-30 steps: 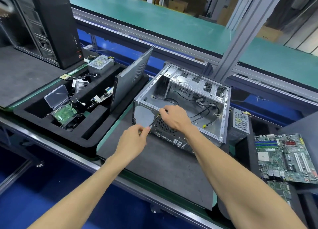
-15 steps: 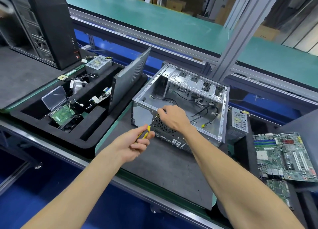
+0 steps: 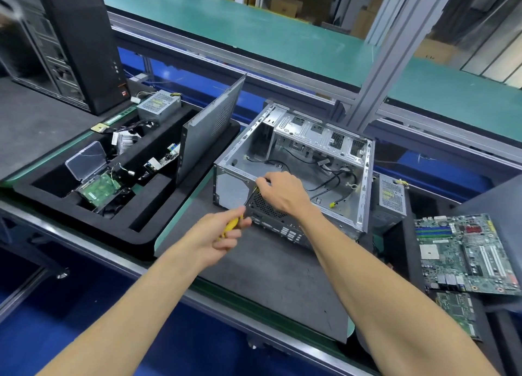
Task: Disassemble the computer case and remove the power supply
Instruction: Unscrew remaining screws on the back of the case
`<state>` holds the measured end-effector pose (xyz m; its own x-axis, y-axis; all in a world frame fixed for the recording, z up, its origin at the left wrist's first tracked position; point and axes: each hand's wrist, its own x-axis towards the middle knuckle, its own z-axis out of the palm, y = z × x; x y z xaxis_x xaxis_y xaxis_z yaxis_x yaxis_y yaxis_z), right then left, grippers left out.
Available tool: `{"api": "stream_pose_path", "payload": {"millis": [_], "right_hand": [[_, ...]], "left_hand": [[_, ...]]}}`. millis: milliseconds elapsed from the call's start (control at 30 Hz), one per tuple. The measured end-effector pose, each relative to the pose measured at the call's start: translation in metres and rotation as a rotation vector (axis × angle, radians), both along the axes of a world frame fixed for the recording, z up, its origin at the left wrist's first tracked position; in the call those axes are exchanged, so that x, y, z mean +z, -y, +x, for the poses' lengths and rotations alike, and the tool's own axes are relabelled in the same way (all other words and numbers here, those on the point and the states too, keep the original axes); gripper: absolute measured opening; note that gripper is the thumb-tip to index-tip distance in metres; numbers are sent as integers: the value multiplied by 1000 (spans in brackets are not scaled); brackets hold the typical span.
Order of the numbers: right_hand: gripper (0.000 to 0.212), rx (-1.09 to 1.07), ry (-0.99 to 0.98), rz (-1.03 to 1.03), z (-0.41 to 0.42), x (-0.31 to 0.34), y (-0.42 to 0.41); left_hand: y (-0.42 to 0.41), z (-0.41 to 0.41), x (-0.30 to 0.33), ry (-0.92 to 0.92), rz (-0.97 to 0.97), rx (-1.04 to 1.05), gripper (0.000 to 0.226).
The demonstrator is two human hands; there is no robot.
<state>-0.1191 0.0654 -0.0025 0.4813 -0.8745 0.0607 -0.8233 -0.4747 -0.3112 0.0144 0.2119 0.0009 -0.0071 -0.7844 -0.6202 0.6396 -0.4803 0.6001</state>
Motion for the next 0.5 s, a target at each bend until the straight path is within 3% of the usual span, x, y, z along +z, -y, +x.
{"api": "stream_pose_path", "payload": {"millis": [33, 67, 133, 267, 433, 500], "right_hand": [[39, 1, 4, 0, 0, 0, 0], [37, 0, 3, 1, 0, 1, -1], [37, -3, -2, 4, 1, 2, -2], [37, 2, 5, 2, -1, 2, -2], [41, 3, 4, 20, -1, 0, -1], [43, 2, 0, 20, -1, 0, 0]], "left_hand": [[-1, 4, 3, -312, 44, 8, 18], [-1, 6, 4, -481, 58, 14, 17], [0, 4, 6, -443, 33, -20, 20], [2, -2, 5, 100, -15, -61, 26], [-6, -2, -8, 1299, -124, -194, 40], [-6, -7, -10, 1423, -134, -174, 35]]}}
